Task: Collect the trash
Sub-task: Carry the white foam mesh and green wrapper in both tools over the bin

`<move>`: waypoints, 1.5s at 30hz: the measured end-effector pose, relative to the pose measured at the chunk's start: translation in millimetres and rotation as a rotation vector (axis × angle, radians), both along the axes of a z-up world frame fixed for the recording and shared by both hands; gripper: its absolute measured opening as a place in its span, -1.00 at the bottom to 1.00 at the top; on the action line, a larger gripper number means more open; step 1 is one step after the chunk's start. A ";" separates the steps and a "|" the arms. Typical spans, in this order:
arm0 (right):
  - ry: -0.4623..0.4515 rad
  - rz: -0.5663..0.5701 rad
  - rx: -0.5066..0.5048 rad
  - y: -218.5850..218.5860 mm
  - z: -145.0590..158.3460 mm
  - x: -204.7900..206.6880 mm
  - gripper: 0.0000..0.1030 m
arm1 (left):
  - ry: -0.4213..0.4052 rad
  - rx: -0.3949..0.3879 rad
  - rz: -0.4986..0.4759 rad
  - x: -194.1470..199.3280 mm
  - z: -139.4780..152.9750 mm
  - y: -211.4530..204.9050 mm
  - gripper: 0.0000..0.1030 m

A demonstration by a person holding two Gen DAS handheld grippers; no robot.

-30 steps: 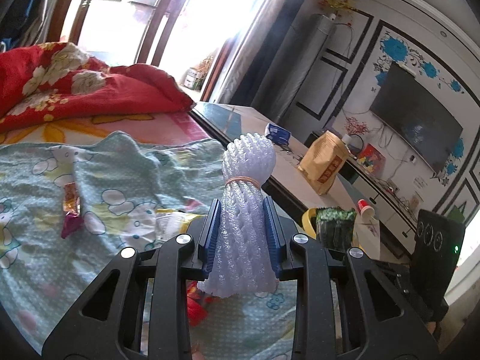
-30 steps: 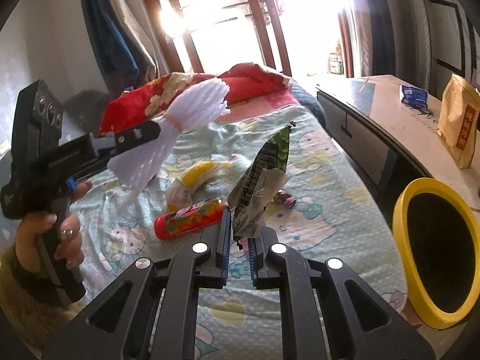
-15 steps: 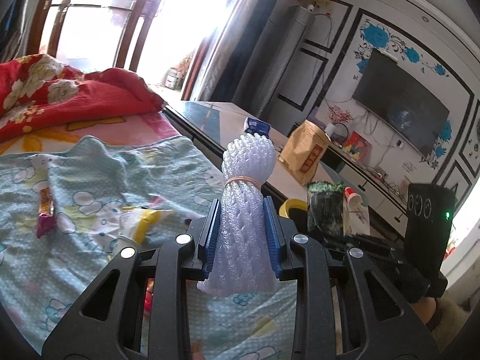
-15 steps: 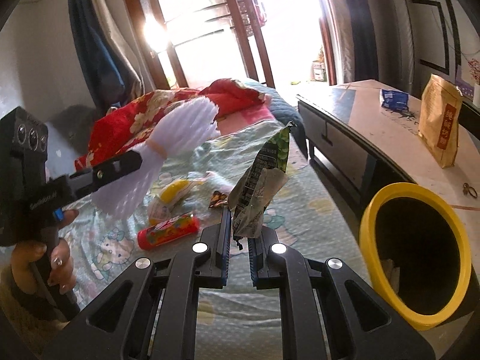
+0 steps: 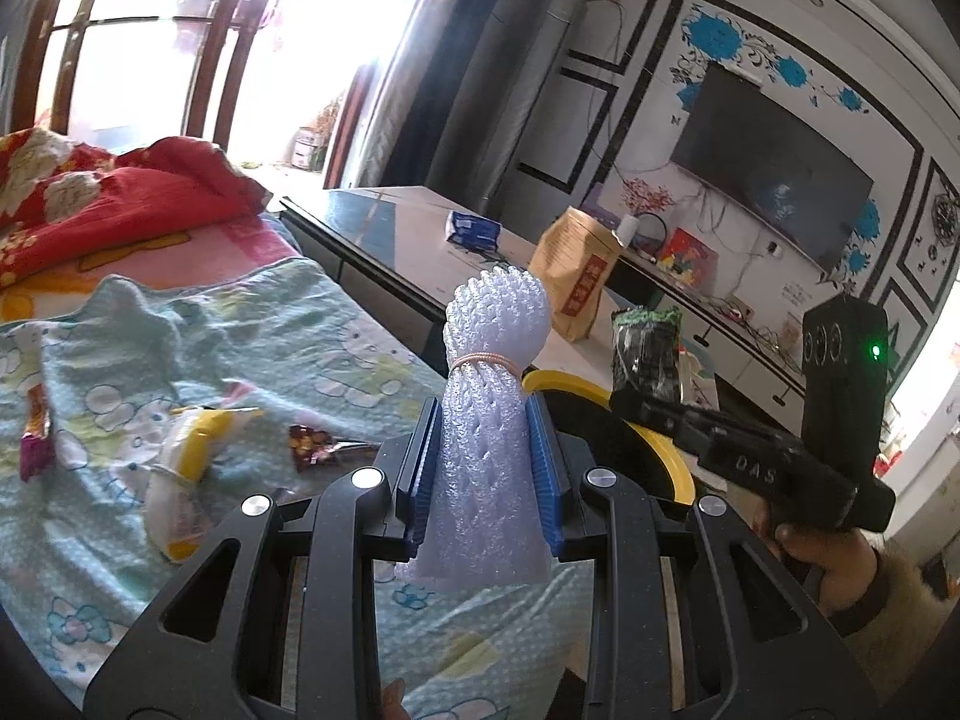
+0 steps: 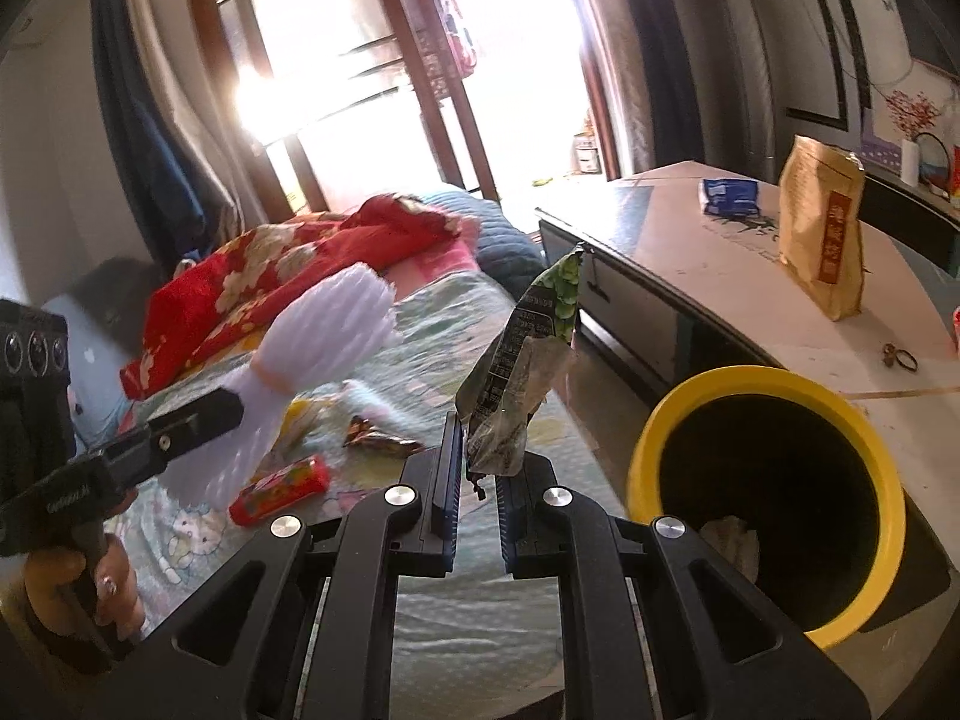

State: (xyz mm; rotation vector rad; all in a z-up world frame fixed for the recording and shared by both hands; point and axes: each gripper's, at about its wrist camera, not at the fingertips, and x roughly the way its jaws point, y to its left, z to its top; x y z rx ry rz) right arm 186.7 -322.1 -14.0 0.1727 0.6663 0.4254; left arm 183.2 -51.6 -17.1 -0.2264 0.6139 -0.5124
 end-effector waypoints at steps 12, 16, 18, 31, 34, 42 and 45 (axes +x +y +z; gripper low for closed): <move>0.000 -0.095 0.025 -44.6 -2.6 1.2 -0.80 | 0.003 0.034 -0.069 2.9 -6.2 -32.1 -0.58; 0.003 -0.120 0.028 -54.3 -4.3 1.3 -0.80 | 0.003 0.040 -0.087 4.6 -6.6 -40.5 -0.58; 0.006 -0.133 0.033 -58.8 -5.1 1.9 -0.80 | 0.004 0.044 -0.099 5.0 -7.6 -45.5 -0.58; 0.037 -0.214 0.045 -91.7 -20.3 5.5 -0.80 | 0.014 0.071 -0.176 9.4 -15.3 -83.2 -0.57; 0.044 -0.234 0.051 -98.5 -23.6 5.0 -0.80 | 0.018 0.078 -0.191 11.5 -17.5 -92.0 -0.58; 0.061 -0.287 0.052 -119.1 -34.3 4.3 -0.80 | 0.035 0.088 -0.239 18.0 -26.1 -116.9 -0.57; 0.070 -0.302 0.057 -126.0 -39.2 4.0 -0.80 | 0.034 0.098 -0.260 20.5 -27.2 -127.4 -0.58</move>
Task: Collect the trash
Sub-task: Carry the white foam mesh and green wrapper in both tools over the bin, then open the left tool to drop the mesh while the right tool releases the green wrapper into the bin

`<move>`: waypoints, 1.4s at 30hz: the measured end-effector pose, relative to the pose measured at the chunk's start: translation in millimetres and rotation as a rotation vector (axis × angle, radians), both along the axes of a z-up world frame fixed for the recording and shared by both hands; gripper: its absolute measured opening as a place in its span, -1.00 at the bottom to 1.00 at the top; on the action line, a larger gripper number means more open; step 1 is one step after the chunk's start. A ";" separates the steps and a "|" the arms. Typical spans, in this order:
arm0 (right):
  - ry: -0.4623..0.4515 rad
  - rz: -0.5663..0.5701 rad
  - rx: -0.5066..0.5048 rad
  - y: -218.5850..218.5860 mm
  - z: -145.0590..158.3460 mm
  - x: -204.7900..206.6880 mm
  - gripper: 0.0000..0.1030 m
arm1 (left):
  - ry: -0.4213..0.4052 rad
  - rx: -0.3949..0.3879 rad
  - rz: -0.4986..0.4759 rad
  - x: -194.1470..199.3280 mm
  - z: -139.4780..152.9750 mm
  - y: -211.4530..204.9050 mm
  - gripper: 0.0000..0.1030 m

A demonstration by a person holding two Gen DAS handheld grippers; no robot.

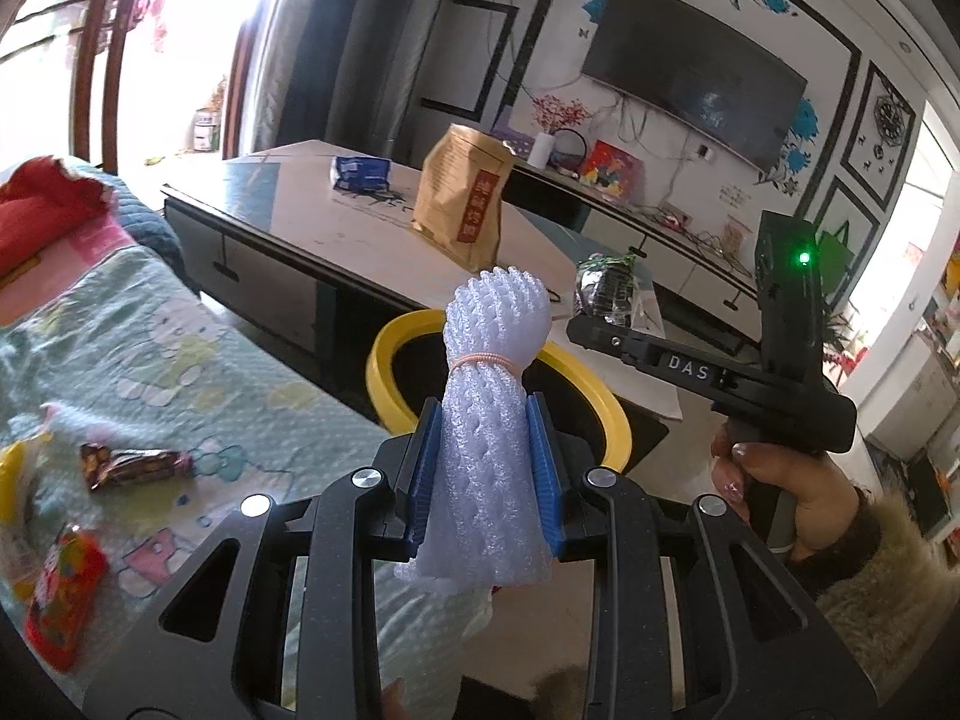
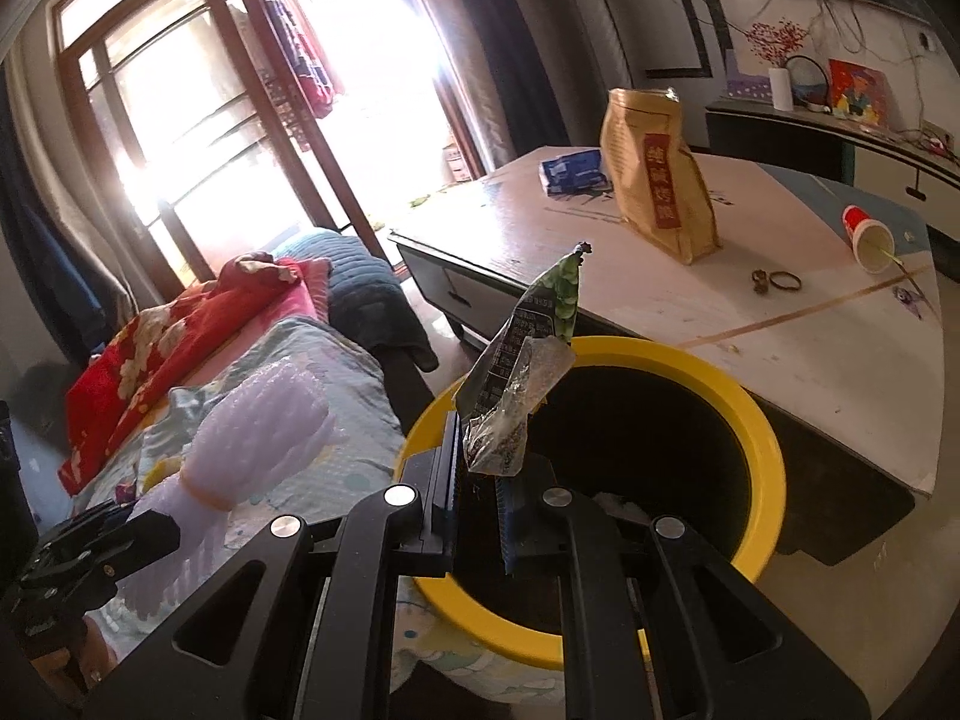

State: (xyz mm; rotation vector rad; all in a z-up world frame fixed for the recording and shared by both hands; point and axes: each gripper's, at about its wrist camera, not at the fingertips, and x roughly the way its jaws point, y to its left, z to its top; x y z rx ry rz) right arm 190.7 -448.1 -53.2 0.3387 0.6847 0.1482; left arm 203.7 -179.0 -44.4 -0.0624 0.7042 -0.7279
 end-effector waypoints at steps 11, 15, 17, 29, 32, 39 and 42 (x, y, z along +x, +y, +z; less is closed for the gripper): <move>0.035 -0.055 0.017 -27.0 -17.3 -1.4 -0.80 | -0.003 0.030 -0.056 9.8 -3.0 -35.1 -0.57; 0.048 -0.071 0.022 -35.9 -24.2 -1.6 -0.80 | 0.001 0.034 -0.067 16.6 -3.4 -45.3 -0.57; 0.056 -0.077 0.025 -39.5 -27.8 -2.1 -0.80 | 0.007 0.035 -0.070 19.8 -5.4 -48.2 -0.57; 0.098 -0.077 0.031 -46.5 -43.5 -1.7 -0.80 | 0.063 0.042 -0.067 40.0 -24.8 -71.6 -0.57; 0.107 -0.069 0.031 -46.0 -46.8 -2.0 -0.80 | 0.083 0.044 -0.069 47.6 -29.7 -75.5 -0.56; 0.130 -0.055 0.033 -42.2 -52.1 0.6 -0.75 | 0.104 0.065 -0.061 64.8 -35.2 -85.3 -0.53; 0.141 -0.057 0.023 -40.5 -54.4 1.6 -0.74 | 0.107 0.059 -0.050 71.1 -34.2 -87.6 -0.17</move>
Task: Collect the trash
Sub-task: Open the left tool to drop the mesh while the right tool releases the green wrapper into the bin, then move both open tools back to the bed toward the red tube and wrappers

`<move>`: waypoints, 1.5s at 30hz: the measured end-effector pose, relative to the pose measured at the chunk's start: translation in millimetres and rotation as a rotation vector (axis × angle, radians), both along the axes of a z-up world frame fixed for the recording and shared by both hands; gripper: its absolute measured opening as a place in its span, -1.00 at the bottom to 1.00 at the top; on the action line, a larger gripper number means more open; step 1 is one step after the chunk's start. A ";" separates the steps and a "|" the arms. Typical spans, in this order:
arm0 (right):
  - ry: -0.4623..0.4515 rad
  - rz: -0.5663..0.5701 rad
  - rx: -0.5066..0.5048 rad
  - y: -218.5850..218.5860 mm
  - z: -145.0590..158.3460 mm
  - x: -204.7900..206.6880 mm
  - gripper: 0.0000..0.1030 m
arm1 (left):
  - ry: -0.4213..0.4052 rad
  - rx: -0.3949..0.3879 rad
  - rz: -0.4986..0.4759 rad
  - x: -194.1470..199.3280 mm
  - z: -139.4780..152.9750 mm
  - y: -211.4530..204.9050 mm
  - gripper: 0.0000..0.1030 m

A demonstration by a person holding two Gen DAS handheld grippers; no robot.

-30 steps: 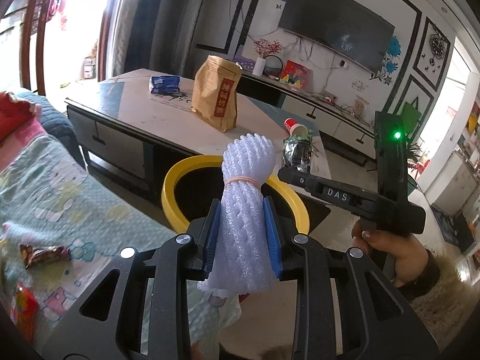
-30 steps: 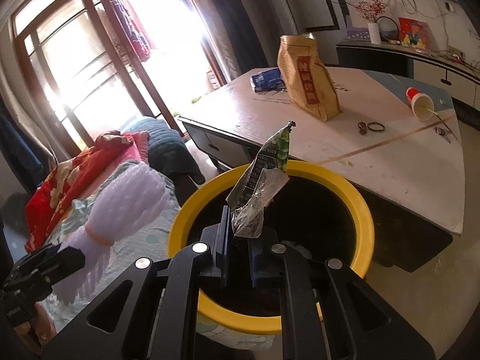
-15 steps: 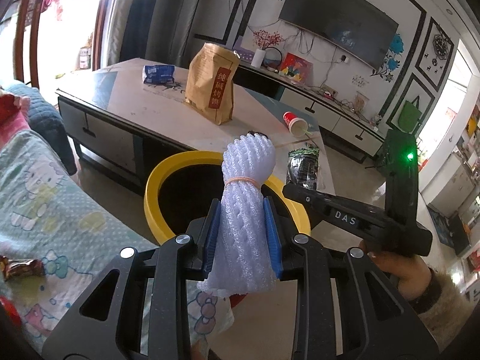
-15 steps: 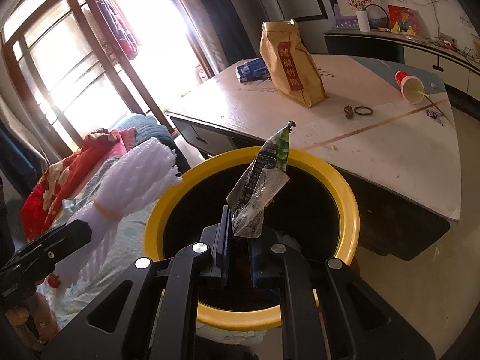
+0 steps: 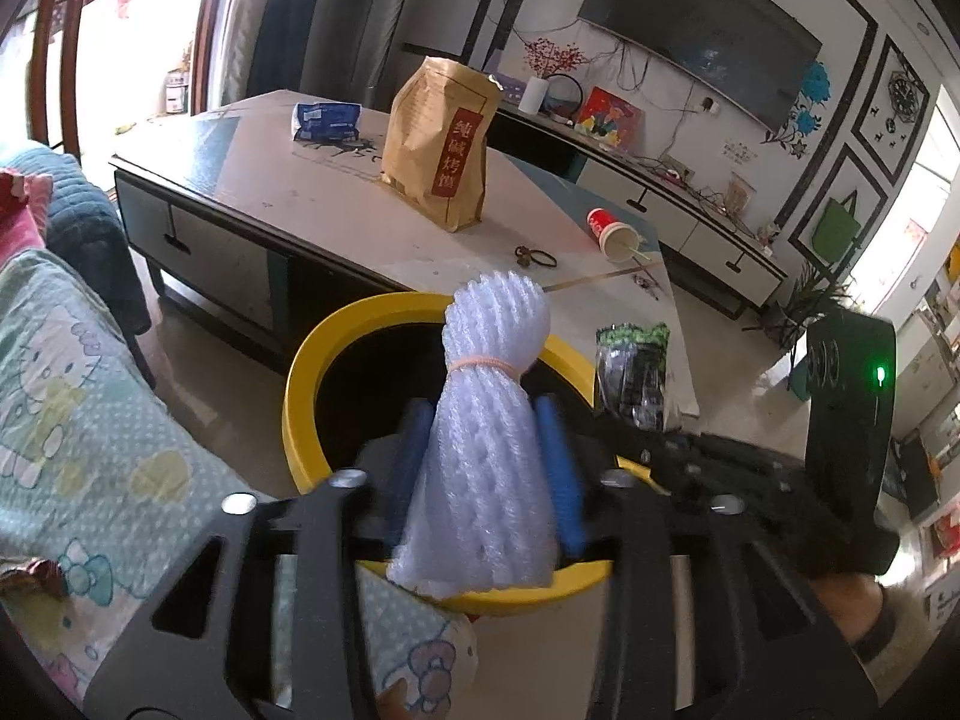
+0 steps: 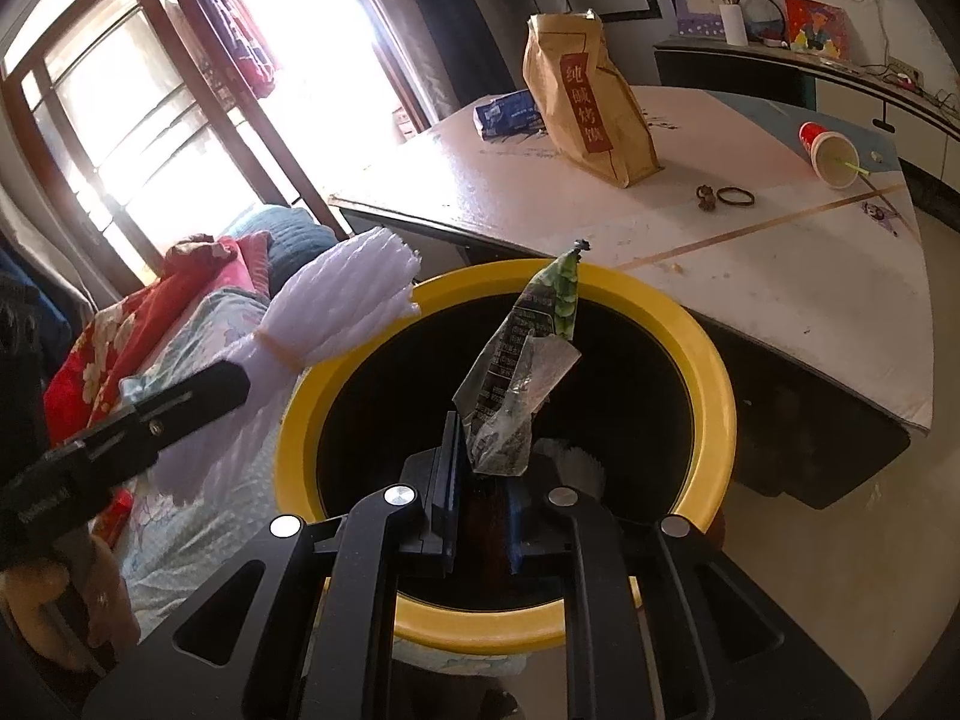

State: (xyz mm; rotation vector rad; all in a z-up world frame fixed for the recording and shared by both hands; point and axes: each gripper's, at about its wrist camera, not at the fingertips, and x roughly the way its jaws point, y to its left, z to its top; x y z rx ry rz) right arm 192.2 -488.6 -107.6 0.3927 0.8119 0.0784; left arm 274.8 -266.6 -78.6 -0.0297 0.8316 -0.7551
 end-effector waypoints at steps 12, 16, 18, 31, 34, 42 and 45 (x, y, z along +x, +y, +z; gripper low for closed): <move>-0.022 0.016 -0.049 14.4 10.7 -2.4 -0.17 | -0.079 -0.059 0.090 -12.6 26.4 37.1 0.66; -0.054 0.032 -0.059 22.5 23.7 -4.2 -0.04 | -0.107 -0.083 0.130 -21.7 38.7 55.8 0.78; -0.073 0.035 -0.062 28.1 31.4 -5.9 0.00 | -0.119 -0.094 0.144 -26.2 43.5 64.2 0.78; -0.160 0.070 -0.110 64.1 65.8 -19.9 0.28 | -0.198 -0.109 0.225 -55.3 66.7 103.8 0.78; -0.175 0.079 -0.115 72.1 71.5 -22.3 0.33 | -0.215 -0.102 0.248 -60.0 69.3 113.7 0.78; -0.205 0.124 -0.132 97.9 84.2 -25.6 0.41 | -0.234 -0.106 0.292 -70.2 72.3 140.8 0.79; -0.212 0.140 -0.138 106.2 87.4 -26.0 0.41 | -0.242 -0.102 0.307 -73.1 72.2 150.4 0.79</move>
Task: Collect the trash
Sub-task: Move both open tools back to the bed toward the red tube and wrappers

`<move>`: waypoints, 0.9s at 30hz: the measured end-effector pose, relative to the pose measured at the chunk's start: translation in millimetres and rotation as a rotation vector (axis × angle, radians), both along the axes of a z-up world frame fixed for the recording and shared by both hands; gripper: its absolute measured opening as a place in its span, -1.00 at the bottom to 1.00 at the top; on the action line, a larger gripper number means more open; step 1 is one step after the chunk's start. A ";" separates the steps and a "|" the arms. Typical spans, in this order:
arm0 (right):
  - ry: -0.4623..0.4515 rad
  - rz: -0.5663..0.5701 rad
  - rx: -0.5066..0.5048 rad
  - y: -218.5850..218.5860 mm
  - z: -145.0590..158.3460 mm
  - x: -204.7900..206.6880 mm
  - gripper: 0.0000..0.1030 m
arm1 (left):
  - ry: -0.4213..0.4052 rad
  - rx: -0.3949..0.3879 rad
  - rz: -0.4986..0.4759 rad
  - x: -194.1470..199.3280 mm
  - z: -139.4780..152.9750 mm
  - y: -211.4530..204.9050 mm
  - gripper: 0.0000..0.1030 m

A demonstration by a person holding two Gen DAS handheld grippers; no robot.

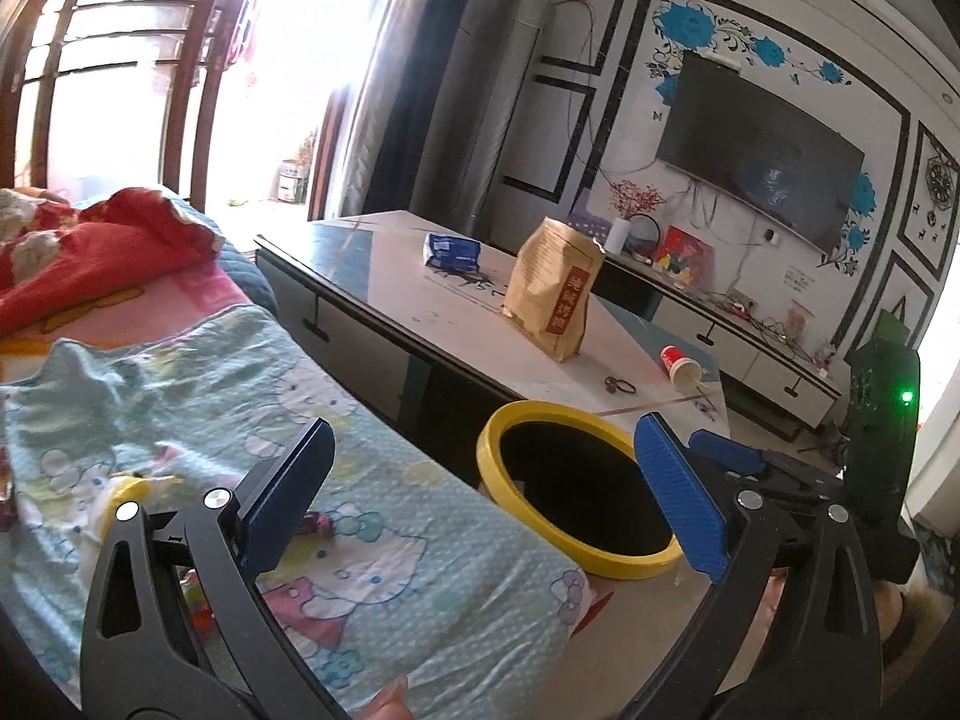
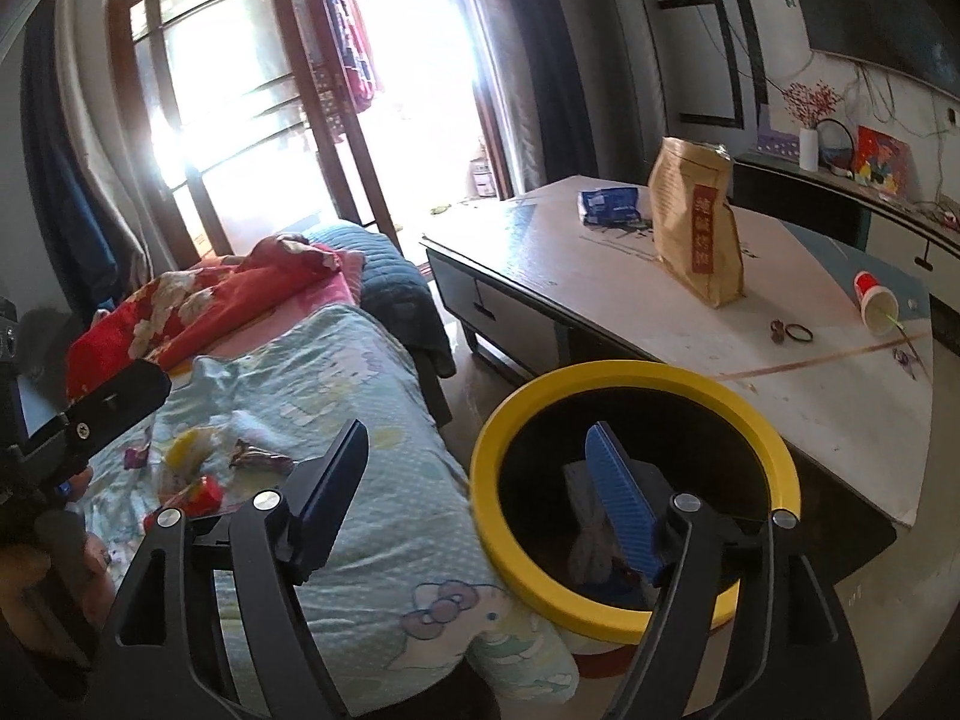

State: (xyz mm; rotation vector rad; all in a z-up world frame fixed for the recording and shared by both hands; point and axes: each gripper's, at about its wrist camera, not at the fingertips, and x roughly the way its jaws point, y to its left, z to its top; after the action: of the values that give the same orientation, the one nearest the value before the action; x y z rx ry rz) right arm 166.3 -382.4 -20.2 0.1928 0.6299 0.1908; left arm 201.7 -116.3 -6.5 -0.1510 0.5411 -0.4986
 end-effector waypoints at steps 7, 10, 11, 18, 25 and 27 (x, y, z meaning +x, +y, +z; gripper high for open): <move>-0.010 0.044 -0.016 23.8 5.2 -3.0 0.43 | -0.008 -0.012 0.045 -7.0 0.9 23.4 0.79; -0.014 0.066 -0.021 34.3 5.4 -4.0 0.45 | -0.017 -0.007 0.068 -11.1 2.6 33.1 0.79; -0.015 0.072 -0.022 38.6 5.8 -4.7 0.46 | -0.021 -0.004 0.076 -12.1 3.1 35.7 0.79; -0.009 0.130 -0.023 69.8 5.9 -7.2 0.47 | -0.038 -0.001 0.136 -20.1 3.0 63.2 0.79; 0.001 0.188 -0.037 100.7 4.3 -9.2 0.51 | -0.047 0.001 0.196 -24.7 3.7 88.4 0.79; 0.002 0.206 -0.041 111.0 3.4 -9.1 0.53 | -0.046 -0.008 0.212 -25.9 2.8 97.3 0.79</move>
State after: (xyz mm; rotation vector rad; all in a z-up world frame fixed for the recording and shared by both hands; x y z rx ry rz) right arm 157.2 -271.5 -16.8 0.0881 0.6550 0.3763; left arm 175.8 -18.9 -3.7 -0.2015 0.4721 -0.2972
